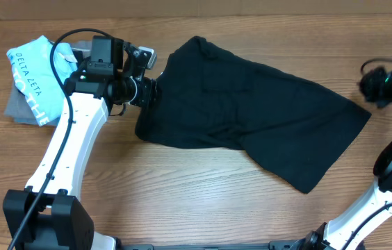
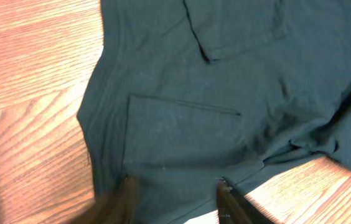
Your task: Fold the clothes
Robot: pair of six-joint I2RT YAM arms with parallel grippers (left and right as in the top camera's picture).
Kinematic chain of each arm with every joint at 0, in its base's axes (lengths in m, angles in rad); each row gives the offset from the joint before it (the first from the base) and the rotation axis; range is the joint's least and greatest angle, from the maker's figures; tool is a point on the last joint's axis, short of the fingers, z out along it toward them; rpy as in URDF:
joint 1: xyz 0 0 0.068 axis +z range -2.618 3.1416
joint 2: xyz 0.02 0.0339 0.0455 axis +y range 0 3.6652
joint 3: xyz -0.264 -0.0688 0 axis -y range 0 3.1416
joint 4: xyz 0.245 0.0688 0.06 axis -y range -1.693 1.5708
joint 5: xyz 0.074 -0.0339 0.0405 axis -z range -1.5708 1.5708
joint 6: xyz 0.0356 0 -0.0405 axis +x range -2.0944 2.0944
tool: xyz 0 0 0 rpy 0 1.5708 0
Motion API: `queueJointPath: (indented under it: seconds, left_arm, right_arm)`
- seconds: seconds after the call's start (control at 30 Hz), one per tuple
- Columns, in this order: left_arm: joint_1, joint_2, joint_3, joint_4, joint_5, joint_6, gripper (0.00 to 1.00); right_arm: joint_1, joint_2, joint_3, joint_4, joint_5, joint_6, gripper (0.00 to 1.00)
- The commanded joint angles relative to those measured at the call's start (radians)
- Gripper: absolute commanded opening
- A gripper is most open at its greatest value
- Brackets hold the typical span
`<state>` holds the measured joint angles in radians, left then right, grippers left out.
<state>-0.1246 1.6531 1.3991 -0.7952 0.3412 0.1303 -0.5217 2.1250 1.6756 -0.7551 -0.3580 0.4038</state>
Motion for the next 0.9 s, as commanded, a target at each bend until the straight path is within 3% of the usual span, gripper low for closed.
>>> queueJointPath:
  seconds: [0.0,0.17,0.37,0.43,0.5,0.6,0.67,0.73,0.87]
  left_arm:
    - [-0.016,0.029,0.0,-0.002,-0.007,0.069,0.3]
    - [-0.038,0.164,-0.01,-0.019,-0.034,0.069,0.25]
    - [-0.041,0.388,-0.01,-0.017,-0.038,0.068,0.04]
    - [-0.04,0.457,-0.01,0.005,-0.05,0.069,0.04]
    - [-0.037,0.495,-0.01,0.025,-0.142,0.039,0.04]
    - [0.013,0.519,-0.009,0.039,-0.457,-0.191,0.04]
    - [0.064,0.515,0.004,0.051,-0.46,-0.219,0.04]
    - [0.12,0.514,0.031,0.055,-0.35,-0.192,0.04]
    - [0.16,0.51,0.055,0.042,-0.296,-0.175,0.04]
  right_arm:
    - [0.004,-0.08,0.15,-0.124,-0.172,-0.072,0.24]
    - [0.015,-0.229,0.166,-0.285,-0.206,-0.072,0.27]
    - [0.068,-0.446,0.166,-0.477,-0.192,-0.098,0.31]
    - [0.1,-0.516,0.166,-0.558,-0.137,-0.097,0.31]
    - [0.132,-0.545,0.166,-0.626,-0.097,-0.097,0.31]
    - [0.2,-0.546,0.128,-0.73,0.004,-0.093,0.4]
    - [0.225,-0.546,0.071,-0.727,0.042,-0.065,0.43]
    - [0.244,-0.546,-0.039,-0.676,0.075,-0.032,0.49]
    - [0.245,-0.546,-0.291,-0.513,0.164,0.064,0.49]
